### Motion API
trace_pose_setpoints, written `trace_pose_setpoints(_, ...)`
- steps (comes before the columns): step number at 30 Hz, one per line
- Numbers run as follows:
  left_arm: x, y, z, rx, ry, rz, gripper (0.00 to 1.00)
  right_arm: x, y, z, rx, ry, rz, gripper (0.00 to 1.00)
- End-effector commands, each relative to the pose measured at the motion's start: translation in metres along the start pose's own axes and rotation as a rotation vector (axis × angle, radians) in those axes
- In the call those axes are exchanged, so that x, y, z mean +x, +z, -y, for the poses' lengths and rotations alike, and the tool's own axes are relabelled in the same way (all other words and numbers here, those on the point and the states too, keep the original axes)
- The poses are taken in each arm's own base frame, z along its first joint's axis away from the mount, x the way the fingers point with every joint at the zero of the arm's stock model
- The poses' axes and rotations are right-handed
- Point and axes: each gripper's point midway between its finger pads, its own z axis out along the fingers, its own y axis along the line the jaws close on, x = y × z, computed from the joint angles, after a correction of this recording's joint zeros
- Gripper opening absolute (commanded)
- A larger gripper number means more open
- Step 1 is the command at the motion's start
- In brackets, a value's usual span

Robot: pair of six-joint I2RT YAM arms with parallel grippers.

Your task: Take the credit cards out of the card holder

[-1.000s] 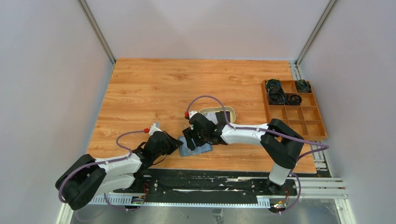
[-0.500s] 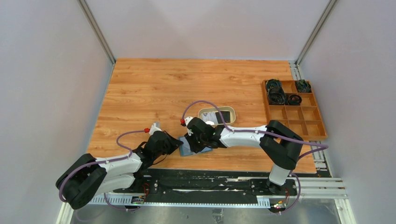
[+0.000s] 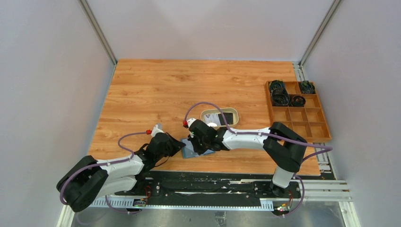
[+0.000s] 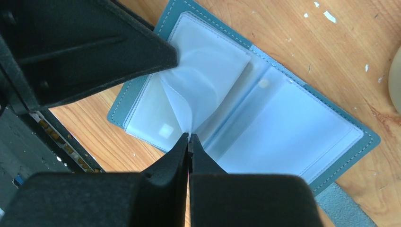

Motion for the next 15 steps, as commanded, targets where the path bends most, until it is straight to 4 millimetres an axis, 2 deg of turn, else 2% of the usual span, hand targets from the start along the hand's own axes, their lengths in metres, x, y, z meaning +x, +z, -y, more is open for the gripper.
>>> trace_pose_setpoints(1, 0.016, -0.006, -0.051, -0.173, 0.075, -0.058, 0.13, 0.041, -0.003, 0.036, 0.169, 0.051, -0.12, 0.0)
trace_pose_setpoints(6, 0.016, -0.006, -0.05, -0.169, 0.076, -0.058, 0.34, 0.049, -0.003, 0.046, 0.219, 0.073, -0.139, 0.0)
trace_pose_setpoints(8, 0.016, -0.006, -0.051, -0.17, 0.077, -0.06, 0.4, 0.049, -0.003, 0.045, 0.218, 0.076, -0.142, 0.0)
trace_pose_setpoints(15, 0.015, -0.007, -0.053, -0.18, 0.066, -0.05, 0.39, 0.052, 0.001, 0.045, 0.21, 0.106, -0.157, 0.0)
